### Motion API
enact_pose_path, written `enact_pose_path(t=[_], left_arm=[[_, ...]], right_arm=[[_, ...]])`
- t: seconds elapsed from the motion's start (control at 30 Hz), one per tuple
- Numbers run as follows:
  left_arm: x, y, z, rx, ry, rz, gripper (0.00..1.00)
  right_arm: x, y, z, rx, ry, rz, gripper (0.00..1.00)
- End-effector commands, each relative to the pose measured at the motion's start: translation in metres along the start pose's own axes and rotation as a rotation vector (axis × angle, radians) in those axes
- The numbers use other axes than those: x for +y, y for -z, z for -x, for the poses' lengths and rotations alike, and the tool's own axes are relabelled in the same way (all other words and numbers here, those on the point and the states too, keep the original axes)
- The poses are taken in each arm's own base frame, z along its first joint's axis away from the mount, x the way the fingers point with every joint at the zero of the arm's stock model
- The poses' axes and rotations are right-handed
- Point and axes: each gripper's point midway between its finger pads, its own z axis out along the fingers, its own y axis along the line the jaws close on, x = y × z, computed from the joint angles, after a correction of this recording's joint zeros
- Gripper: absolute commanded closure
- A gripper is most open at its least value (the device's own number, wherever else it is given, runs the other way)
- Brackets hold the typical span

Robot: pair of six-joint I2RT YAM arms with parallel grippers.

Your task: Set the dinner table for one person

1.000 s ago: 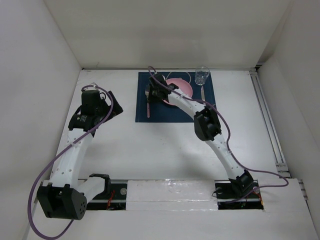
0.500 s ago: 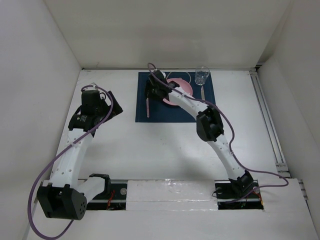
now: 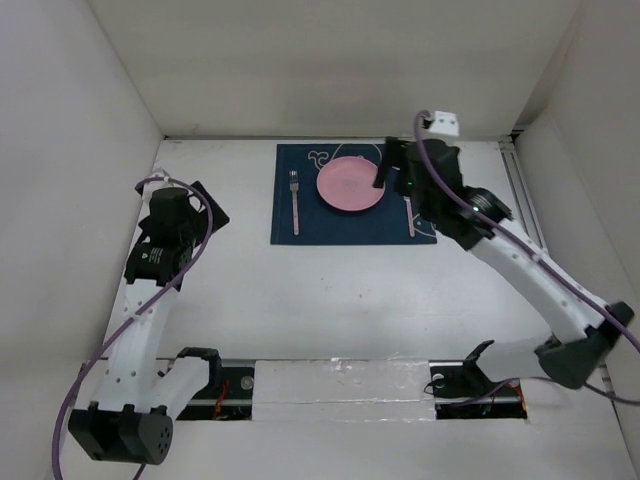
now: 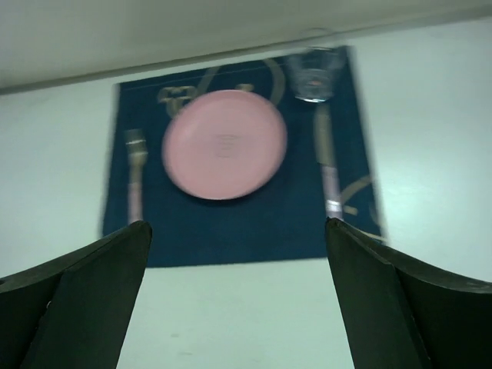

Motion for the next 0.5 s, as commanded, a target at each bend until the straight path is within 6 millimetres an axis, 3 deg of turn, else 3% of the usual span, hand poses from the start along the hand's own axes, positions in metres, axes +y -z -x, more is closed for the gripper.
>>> enact_pose_path(t=[0.0, 0.03, 0.17, 0.37, 0.47], left_arm=[[0.006, 0.024, 0.032, -0.121, 0.053, 0.037, 0.0], [0.009, 0.024, 0.031, -0.122, 0.061, 0.051, 0.0], [0.016, 0.044, 0.043, -0.166, 0.082, 0.076, 0.0], [0.027, 0.077, 0.053, -0.25, 0.14, 0.068, 0.0], [0.032, 0.088, 0.053, -0.274, 0.149, 0.062, 0.0]], right_arm=[[-0.092, 0.025, -0.023, 0.028, 0.137, -0.297, 0.0], [-0.119, 0.049, -0.024, 0.028, 0.135, -0.334, 0.0], [-0.175, 0.104, -0.024, -0.018, 0.116, -0.412, 0.0], [-0.195, 0.164, -0.012, -0.116, 0.014, -0.316, 0.0], [-0.201, 0.175, -0.012, -0.128, 0.006, -0.311, 0.0]])
